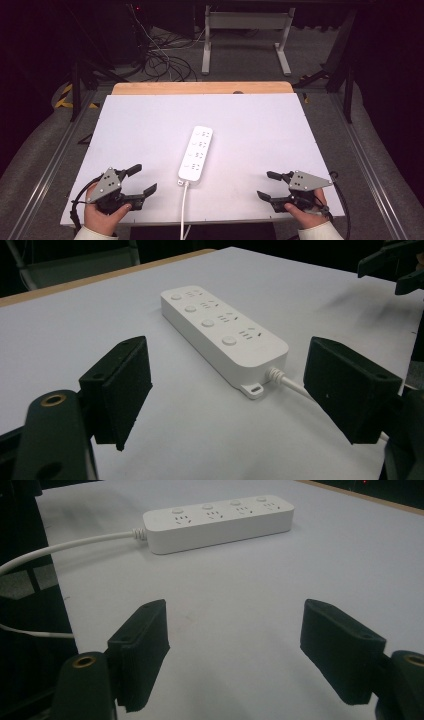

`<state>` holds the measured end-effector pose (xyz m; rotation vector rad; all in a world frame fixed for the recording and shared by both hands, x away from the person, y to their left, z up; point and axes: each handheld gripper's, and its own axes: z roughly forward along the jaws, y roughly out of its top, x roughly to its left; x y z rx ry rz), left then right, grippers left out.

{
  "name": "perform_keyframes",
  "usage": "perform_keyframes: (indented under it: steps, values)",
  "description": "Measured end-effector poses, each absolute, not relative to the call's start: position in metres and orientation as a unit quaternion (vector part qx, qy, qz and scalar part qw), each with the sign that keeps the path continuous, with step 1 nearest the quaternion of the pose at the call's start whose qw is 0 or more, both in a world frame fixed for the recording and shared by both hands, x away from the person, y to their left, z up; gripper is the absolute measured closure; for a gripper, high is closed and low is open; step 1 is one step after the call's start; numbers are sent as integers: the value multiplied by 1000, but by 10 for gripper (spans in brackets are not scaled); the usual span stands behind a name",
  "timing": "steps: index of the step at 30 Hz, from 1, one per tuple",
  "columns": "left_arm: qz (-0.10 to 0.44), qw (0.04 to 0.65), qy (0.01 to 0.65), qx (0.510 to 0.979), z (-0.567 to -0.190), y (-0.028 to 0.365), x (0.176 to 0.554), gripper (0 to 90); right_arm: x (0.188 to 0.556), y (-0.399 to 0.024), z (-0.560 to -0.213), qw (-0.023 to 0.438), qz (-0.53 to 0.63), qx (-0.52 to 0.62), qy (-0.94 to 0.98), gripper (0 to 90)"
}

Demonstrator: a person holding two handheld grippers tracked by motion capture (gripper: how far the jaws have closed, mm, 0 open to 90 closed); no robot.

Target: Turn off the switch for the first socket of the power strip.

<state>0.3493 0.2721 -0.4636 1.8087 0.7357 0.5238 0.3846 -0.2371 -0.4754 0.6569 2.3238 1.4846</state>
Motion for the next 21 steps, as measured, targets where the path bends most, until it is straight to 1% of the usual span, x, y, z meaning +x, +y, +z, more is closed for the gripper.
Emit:
perform_keyframes:
  steps: [5,12,15,21]
  values:
    - [216,516,309,769,-473,280,347,196,385,-237,-476,152,517,228,811,276]
    - [209,505,329,770,-484,289,343,201,385,-237,-476,153,515,227,812,276]
    - [191,514,339,764,-487,288,343,214,385,-237,-476,151,515,227,813,276]
    - [203,520,346,754,-482,289,342,217,385,-237,-477,150,515,228,813,276]
